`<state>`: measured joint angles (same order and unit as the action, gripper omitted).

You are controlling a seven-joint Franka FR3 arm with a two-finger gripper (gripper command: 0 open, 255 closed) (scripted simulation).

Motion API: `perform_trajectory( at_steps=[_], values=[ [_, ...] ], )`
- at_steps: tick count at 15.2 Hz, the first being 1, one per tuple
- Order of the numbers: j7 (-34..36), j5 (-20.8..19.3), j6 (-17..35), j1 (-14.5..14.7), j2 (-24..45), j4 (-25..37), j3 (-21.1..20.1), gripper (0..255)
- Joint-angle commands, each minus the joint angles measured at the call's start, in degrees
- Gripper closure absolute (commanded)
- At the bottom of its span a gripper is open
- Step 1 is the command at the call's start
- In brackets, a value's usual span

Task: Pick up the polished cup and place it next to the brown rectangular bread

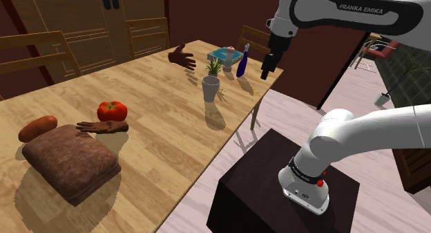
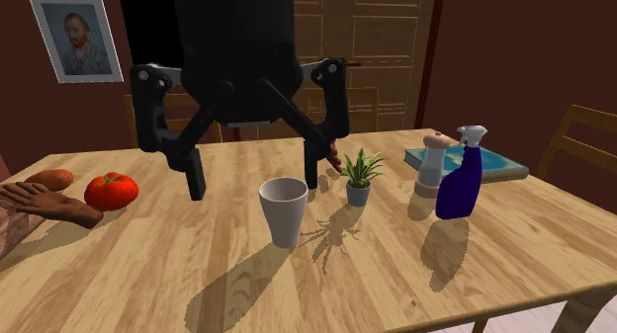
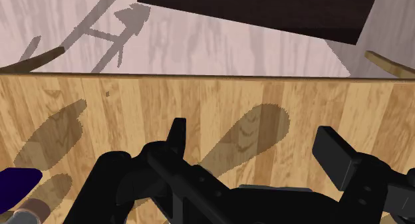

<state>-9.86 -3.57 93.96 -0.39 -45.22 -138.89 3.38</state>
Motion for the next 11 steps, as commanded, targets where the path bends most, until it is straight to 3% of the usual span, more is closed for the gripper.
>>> perform_trajectory(
  at_steps=[1,11],
  values=[
    [0.0,0.0,0.0,0.0,0.0,0.0,0.0,0],
    [4.9,-0.8,17.0,0.9,19.7,4.0,-3.5,0]
  ],
)
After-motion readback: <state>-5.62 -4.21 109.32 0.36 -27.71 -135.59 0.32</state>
